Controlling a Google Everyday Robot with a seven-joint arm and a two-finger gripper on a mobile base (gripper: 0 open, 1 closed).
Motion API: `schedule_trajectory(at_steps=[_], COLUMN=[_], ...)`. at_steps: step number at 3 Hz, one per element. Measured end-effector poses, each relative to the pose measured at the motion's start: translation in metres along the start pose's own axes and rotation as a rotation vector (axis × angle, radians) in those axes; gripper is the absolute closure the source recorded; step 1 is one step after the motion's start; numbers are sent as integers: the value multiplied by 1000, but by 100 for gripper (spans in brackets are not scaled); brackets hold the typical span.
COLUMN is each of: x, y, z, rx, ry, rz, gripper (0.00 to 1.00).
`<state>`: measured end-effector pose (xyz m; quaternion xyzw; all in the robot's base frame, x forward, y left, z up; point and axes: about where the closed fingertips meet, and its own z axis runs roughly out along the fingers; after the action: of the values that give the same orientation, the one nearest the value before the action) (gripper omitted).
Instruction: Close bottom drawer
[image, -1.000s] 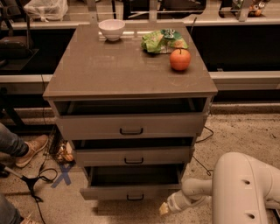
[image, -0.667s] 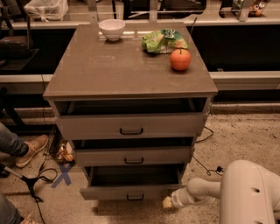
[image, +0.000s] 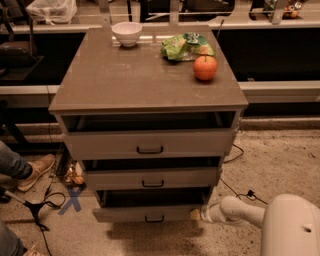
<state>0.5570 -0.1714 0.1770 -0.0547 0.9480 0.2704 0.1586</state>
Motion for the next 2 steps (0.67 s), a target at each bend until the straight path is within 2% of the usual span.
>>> schedule_trajectory(at_steps=[1, 2], x=[-2, -42], y=[0, -4], z=[0, 5], rx=[-1, -18], ry=[-4, -64], rz=[-2, -28], gripper=[100, 100])
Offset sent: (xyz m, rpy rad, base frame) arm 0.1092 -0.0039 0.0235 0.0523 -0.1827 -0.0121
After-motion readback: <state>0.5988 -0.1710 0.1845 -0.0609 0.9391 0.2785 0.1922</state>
